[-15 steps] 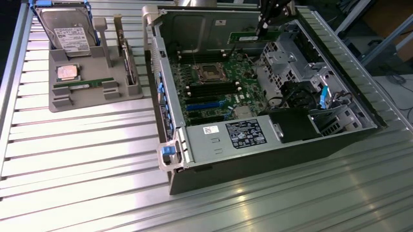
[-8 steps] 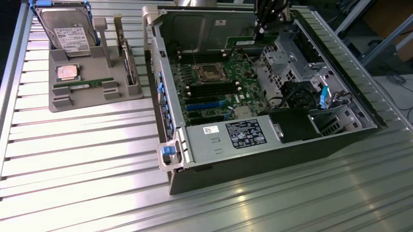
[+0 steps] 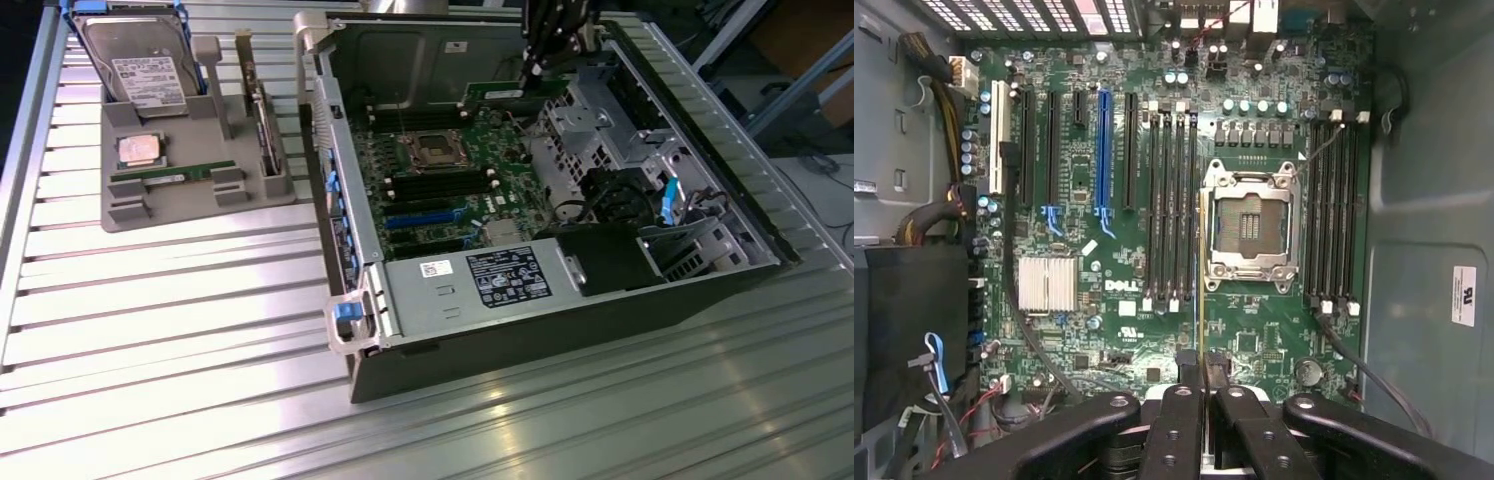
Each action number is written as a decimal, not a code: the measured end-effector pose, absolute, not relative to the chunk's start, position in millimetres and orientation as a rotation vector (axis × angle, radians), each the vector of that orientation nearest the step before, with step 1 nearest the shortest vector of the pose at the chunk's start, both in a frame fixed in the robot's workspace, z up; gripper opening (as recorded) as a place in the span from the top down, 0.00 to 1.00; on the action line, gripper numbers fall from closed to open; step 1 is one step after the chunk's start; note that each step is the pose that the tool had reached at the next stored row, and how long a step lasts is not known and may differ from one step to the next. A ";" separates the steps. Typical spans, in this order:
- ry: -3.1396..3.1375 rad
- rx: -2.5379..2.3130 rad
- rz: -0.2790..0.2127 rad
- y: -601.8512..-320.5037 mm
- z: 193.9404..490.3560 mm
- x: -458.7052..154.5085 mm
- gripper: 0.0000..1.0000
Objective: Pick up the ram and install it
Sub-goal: 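Insert the ram into the slot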
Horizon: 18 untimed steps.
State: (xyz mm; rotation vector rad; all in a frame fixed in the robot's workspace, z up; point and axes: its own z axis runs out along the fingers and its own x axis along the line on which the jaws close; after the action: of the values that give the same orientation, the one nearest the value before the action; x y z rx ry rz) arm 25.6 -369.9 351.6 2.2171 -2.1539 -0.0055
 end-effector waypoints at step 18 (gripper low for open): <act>-2.154 2.217 -0.005 -369.9 329.4 -4.3 0.88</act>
State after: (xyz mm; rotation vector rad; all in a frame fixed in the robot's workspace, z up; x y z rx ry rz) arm -4.3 -369.9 329.4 2.2171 -2.1538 -0.0054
